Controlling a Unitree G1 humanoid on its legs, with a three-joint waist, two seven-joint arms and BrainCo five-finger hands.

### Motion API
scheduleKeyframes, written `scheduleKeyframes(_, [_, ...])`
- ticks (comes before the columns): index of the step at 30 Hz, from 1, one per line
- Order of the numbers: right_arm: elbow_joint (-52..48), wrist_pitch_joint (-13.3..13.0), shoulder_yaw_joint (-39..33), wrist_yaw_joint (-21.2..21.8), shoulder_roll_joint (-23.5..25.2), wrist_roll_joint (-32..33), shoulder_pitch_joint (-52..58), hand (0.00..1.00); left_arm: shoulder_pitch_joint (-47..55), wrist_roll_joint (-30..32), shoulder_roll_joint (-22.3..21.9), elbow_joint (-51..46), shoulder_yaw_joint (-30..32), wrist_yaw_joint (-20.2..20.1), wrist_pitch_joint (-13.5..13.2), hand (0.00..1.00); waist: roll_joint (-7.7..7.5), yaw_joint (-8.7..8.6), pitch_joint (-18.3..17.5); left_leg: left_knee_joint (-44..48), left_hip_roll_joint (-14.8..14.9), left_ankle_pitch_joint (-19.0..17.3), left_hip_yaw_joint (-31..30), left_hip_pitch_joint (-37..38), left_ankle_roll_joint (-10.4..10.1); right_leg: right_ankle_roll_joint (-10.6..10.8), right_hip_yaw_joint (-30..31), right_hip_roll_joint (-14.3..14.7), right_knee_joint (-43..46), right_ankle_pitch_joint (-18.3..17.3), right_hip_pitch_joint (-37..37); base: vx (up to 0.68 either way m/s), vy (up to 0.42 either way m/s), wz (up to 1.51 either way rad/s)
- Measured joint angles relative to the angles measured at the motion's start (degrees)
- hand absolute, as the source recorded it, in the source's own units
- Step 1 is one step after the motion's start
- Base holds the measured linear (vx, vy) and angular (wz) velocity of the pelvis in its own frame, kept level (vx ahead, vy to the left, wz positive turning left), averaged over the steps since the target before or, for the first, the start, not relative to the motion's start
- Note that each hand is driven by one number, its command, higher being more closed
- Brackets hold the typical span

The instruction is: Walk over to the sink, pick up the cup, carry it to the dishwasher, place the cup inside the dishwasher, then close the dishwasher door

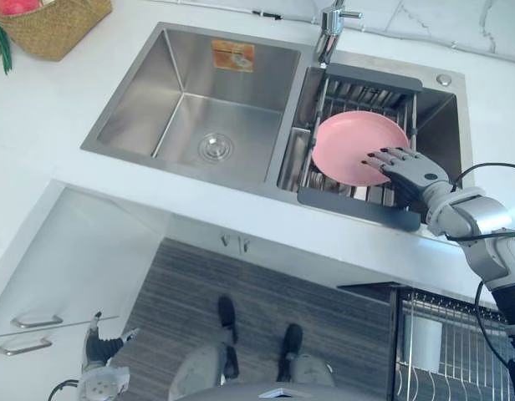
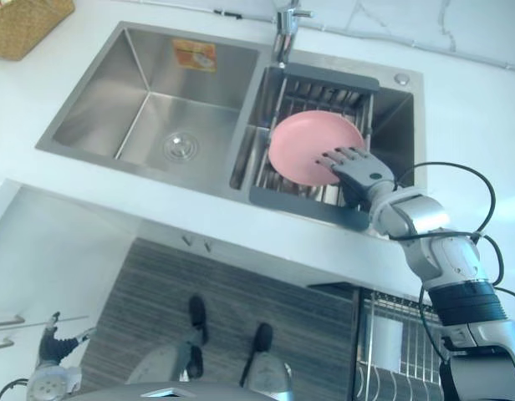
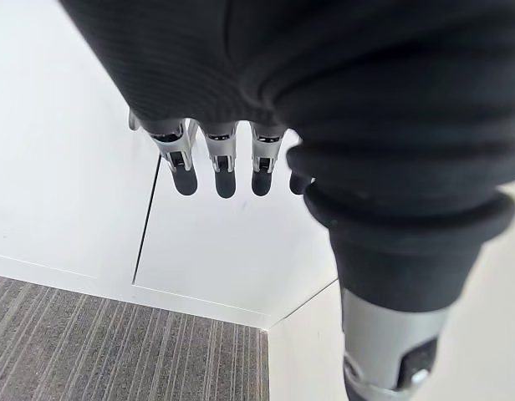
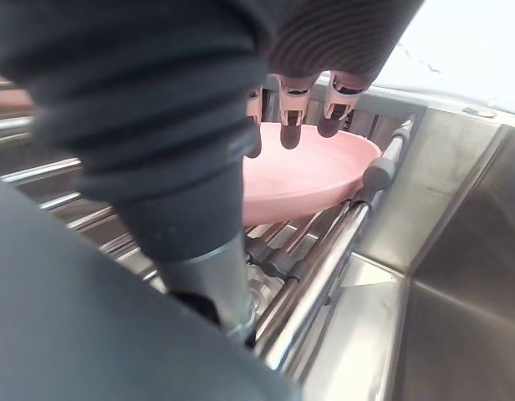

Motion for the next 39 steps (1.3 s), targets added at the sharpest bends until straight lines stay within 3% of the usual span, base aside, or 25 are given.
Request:
scheduleKeyframes(10, [0.0, -2.1, 0.2, -4.9, 0.0, -5.3, -0.4, 0.0, -0.1, -1.1, 0.0, -0.1, -0.1, 0.2, 0.0, 0.0, 0.35, 0.31, 0.6, 0.0, -0.1, 0.4, -0.1, -1.1, 0.4, 0.0, -0.2, -0.1, 0.1, 0.0, -0.9, 0.01, -0.001, 0.01])
scheduleKeyframes(11, [0.0, -2.2, 0.2, -5.9, 0.0, -6.5, -0.4, 1.0, -0.1, -1.1, 0.0, -0.1, -0.1, 0.3, 0.0, 0.0, 0.39, 0.42, 0.6, 0.0, -0.1, 0.4, -0.2, -1.1, 0.4, 0.0, -0.2, 0.0, 0.1, -0.1, -0.9, 0.0, 0.0, 0.0])
scheduleKeyframes(18, [0.1, -2.4, 0.5, -8.7, 0.0, -9.2, -0.4, 1.0, -0.1, -1.1, 0.0, -0.1, -0.8, 1.1, 0.0, 0.0, 0.99, 0.53, 0.9, 0.0, 0.0, 0.3, -0.4, -1.1, 0.0, 0.0, -0.4, 0.0, 0.4, -0.3, -1.0, 0.0, -0.001, 0.0])
scheduleKeyframes(29, [1.6, -3.0, 1.3, -20.7, 0.0, -12.9, -0.3, 1.0, -0.1, -1.1, 0.1, 0.0, -1.9, 1.8, -0.6, 0.0, 0.97, 0.54, 0.9, 0.0, -0.1, 0.3, -1.0, -1.1, 0.0, 0.0, -0.7, 0.0, 0.5, -0.3, -0.9, 0.0, 0.0, 0.0])
scheduleKeyframes(39, [1.4, -3.0, -1.7, -26.1, 0.0, -8.2, -0.4, 1.0, -0.1, -1.1, 0.0, -0.1, -1.8, 3.0, -1.3, 0.0, 0.98, 0.06, 0.9, 0.0, -0.3, 0.6, -1.7, -1.0, 0.3, 0.1, -1.4, 0.0, 0.4, -0.3, -0.3, 0.0, 0.0, 0.03])
